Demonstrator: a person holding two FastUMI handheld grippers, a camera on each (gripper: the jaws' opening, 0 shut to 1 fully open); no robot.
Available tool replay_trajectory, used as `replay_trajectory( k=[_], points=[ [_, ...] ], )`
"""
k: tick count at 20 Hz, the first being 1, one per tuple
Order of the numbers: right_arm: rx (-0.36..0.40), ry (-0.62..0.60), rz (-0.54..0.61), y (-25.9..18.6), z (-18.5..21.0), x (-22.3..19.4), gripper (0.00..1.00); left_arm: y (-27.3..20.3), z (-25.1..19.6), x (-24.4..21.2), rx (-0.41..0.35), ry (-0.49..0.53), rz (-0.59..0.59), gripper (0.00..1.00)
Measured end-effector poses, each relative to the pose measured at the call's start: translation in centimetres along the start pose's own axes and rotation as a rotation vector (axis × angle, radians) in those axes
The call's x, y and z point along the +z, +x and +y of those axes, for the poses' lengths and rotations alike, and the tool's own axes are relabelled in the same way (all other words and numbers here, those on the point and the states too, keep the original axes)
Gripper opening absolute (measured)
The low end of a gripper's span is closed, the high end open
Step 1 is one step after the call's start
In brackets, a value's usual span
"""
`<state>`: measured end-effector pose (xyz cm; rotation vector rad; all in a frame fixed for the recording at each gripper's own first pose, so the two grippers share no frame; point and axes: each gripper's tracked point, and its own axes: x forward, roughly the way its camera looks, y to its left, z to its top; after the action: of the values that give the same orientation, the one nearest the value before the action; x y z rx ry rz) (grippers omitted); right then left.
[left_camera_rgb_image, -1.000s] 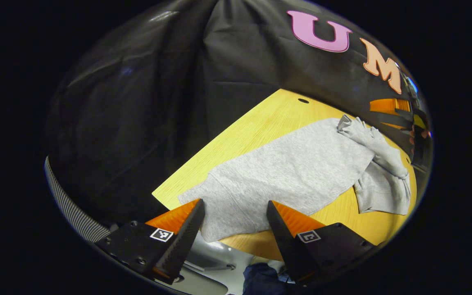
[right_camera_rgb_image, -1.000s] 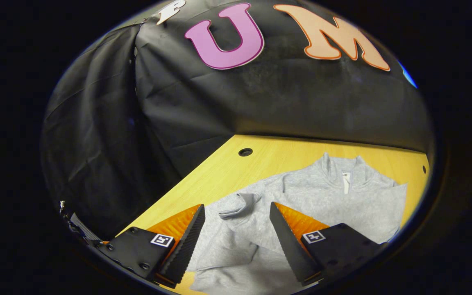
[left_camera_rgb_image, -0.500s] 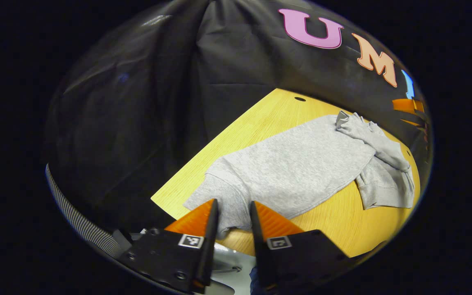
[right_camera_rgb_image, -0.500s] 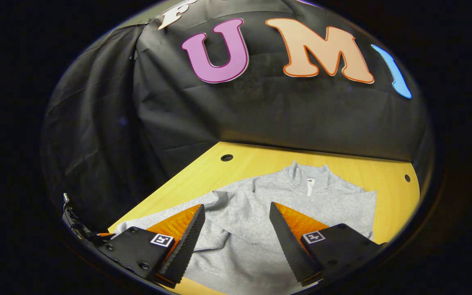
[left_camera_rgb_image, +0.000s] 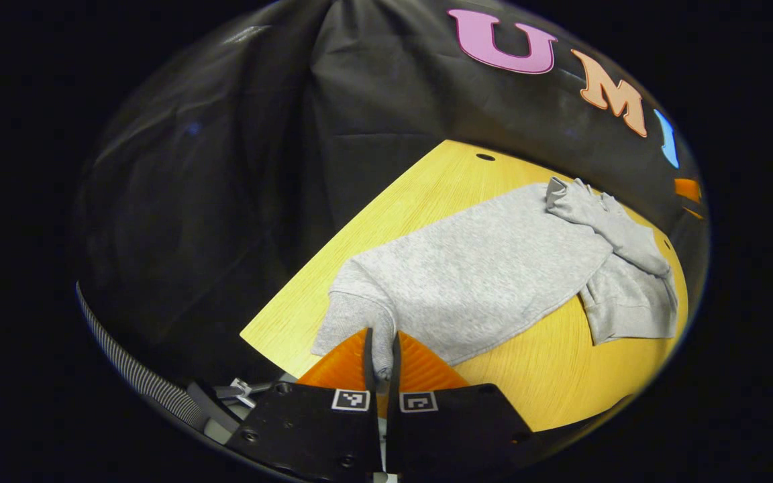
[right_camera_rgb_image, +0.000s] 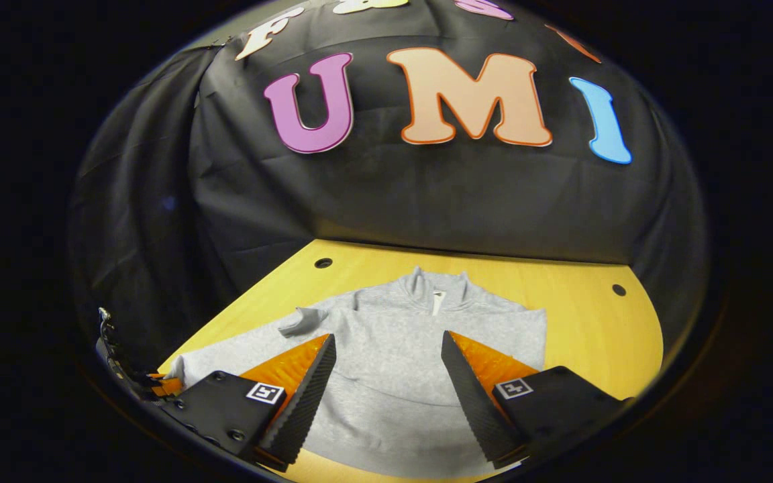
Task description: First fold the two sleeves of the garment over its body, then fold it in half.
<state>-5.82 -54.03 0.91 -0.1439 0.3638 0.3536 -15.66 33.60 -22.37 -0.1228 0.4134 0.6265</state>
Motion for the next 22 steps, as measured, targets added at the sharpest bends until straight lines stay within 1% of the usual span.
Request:
replay_trajectory(
  k=[1,4,5,6,7,10,12,15,17,18,19,22],
  points=[
    [-0.010,0.010,-0.004,-0.6,-0.5,0.0,0.95,0.0,-0.1,0.2,0.005,-0.004,0.003,0.01],
    [-0.048,0.032,-0.014,-2.1,-3.0,0.2,0.94,0.0,-1.4,2.3,-0.019,-0.026,-0.020,0.00],
    [-0.059,0.038,-0.018,-2.7,-3.8,0.2,0.95,-0.2,-2.0,3.2,-0.033,-0.040,-0.029,0.00],
    [-0.069,0.043,-0.022,-3.2,-4.6,0.2,0.98,-0.4,-2.8,4.0,-0.049,-0.053,-0.037,0.00],
    [-0.082,0.047,-0.025,-3.7,-5.4,0.1,0.98,-0.7,-3.7,5.1,-0.065,-0.062,-0.050,0.00],
    [-0.120,0.049,-0.030,-5.1,-7.9,-0.2,0.98,-2.2,-6.9,8.6,-0.110,-0.045,-0.101,0.00],
    [-0.143,0.064,-0.025,-6.1,-9.7,-0.7,0.98,-3.6,-10.0,11.4,-0.167,-0.029,-0.154,0.00],
    [-0.175,0.091,-0.022,-7.2,-12.2,-1.4,0.98,-5.1,-15.0,14.8,-0.247,0.023,-0.209,0.00],
    [-0.196,0.103,-0.025,-8.2,-13.9,-1.7,0.98,-6.1,-18.7,16.5,-0.309,0.041,-0.238,0.00],
    [-0.208,0.107,-0.024,-8.6,-14.7,-1.9,0.95,-6.6,-20.9,17.4,-0.347,0.045,-0.252,0.00],
    [-0.218,0.112,-0.020,-8.9,-15.5,-2.2,0.98,-7.0,-23.0,18.2,-0.381,0.050,-0.272,0.00],
    [-0.232,0.135,-0.011,-9.6,-17.3,-2.9,0.98,-7.4,-28.3,20.0,-0.472,0.082,-0.307,0.00]
  ],
)
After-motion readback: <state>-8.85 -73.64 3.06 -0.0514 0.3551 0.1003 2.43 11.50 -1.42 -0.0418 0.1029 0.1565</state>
